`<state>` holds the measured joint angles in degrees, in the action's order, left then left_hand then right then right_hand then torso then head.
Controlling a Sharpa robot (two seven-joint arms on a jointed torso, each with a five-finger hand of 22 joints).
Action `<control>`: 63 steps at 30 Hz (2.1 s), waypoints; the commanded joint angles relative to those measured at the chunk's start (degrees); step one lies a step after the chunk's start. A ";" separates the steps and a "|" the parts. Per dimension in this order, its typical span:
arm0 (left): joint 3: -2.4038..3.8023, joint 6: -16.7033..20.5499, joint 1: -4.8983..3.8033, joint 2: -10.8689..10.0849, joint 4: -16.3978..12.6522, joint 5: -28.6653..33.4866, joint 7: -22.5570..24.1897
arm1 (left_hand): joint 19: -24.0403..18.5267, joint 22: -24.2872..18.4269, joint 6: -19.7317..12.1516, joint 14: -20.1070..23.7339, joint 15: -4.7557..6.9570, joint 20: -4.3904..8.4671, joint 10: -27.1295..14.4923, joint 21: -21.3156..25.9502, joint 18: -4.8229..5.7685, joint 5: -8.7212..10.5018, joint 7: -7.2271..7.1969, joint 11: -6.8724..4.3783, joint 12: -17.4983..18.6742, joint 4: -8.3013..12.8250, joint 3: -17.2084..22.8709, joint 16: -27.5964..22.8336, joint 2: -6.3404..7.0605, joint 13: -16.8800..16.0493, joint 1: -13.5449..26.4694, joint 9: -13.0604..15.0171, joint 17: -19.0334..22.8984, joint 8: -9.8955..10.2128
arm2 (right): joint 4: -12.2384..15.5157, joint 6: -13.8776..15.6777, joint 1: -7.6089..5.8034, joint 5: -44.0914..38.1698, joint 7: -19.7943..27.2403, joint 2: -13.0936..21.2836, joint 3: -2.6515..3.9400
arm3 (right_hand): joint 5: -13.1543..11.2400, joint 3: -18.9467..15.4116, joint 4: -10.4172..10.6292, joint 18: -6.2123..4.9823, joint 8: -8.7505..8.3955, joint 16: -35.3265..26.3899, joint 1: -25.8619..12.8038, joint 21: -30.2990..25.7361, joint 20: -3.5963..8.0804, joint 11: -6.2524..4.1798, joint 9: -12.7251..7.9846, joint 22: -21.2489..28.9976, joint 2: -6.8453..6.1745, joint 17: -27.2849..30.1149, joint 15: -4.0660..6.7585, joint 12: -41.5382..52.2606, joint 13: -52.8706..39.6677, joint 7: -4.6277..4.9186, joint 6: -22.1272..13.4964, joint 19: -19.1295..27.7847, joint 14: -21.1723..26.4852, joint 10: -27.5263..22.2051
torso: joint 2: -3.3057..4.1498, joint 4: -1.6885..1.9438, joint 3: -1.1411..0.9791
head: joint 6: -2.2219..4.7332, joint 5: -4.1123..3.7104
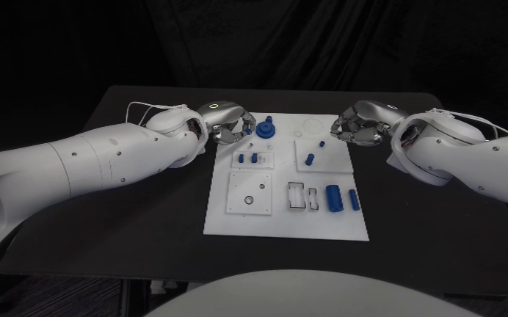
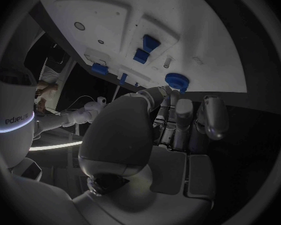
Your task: Assemble the parts on the task board
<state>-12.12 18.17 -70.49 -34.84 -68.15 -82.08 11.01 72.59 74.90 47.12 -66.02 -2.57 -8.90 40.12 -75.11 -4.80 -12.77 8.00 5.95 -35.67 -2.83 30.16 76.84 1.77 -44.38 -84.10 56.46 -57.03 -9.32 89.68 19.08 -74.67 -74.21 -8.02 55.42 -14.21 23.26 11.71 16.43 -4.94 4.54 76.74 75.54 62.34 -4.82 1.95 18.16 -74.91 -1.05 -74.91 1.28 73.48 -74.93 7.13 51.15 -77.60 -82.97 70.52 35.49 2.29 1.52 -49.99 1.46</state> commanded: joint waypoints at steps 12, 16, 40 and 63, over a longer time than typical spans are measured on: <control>0.04 -2.57 1.74 1.16 0.80 0.02 -0.35 | -0.95 8.60 0.92 0.82 -0.02 0.04 0.55 0.61 -0.09 0.41 0.66 0.01 0.43 -0.35 0.10 -0.44 0.15 0.20 0.63 0.02 0.55 -0.18 | 0.38 -0.84 0.39 -0.37 -0.65 0.46 0.03 | 0.14 0.41 0.04 -0.64 0.28 -0.39 0.38 -0.26 -0.16 0.19 -0.05 -7.70 -0.12 -1.52 0.05 -0.35 -0.36 -0.01 0.50 0.37 0.48 -0.58 | 0.20 -0.05 0.28 | -0.01 0.03; 0.04 -2.46 1.94 1.34 1.01 0.02 -0.74 | -0.93 8.61 0.96 0.95 -0.05 0.03 0.71 0.62 -0.07 0.44 0.69 0.06 0.48 -0.39 0.00 -0.53 0.27 0.32 0.73 -0.02 0.69 -0.18 | 0.43 -0.81 0.39 -0.37 -0.66 0.52 0.03 | 0.14 0.41 0.04 -0.64 0.28 -0.39 0.38 -0.26 -0.16 0.19 -0.05 -7.70 -0.12 -1.52 0.05 -0.35 -0.36 -0.01 0.50 0.37 0.48 -0.58 | 0.14 -0.16 0.22 | -0.01 0.13; 0.04 -4.76 2.60 2.56 3.04 0.02 -2.42 | -1.07 8.58 1.04 1.06 -0.06 0.02 1.04 0.77 -0.09 0.05 0.69 0.08 0.62 -0.16 0.15 -0.62 0.29 0.62 0.52 -0.19 0.82 -0.10 | 0.48 -0.65 0.40 -0.37 -0.70 0.58 0.04 | 0.12 0.53 0.04 -0.62 0.17 -0.41 0.38 -0.23 -0.17 0.18 -0.10 -7.72 -0.19 -1.50 0.04 -0.31 -0.40 -0.01 0.35 0.35 0.51 -0.54 | 0.07 -0.35 0.09 | -0.01 -0.06; 0.04 -5.67 3.06 2.91 3.60 0.02 -2.90 | -1.50 8.48 -0.75 1.64 -0.15 -0.01 0.56 1.27 -0.18 0.42 0.66 0.19 1.31 0.25 0.84 -0.95 0.56 1.37 0.42 -3.00 1.58 2.56 | 0.41 -0.62 0.40 -0.37 -0.78 0.36 0.04 | 0.12 0.58 0.04 -0.62 0.12 -0.36 0.39 -0.22 -0.17 0.17 -0.13 -7.72 -0.20 -1.55 0.04 -0.30 -0.41 -0.02 0.27 0.34 0.48 -0.52 | 0.11 -0.28 0.06 | -0.01 -0.15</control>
<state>-11.91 13.97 -67.80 -31.95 -64.77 -82.01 8.65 71.34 74.92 46.63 -64.75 -2.60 -8.93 40.90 -74.18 -4.82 -12.56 8.56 6.00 -34.59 -2.61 30.71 76.27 2.17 -43.07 -83.89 53.91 -55.53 -7.11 90.02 18.58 -74.40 -74.21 -8.12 55.76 -14.20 23.26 12.03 16.43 -4.94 4.54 76.52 75.54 62.34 -4.82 2.16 18.12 -74.92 -1.05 -74.91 1.28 73.49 -74.91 7.13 51.15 -77.60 -82.97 70.31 35.59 1.98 1.60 -49.99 1.32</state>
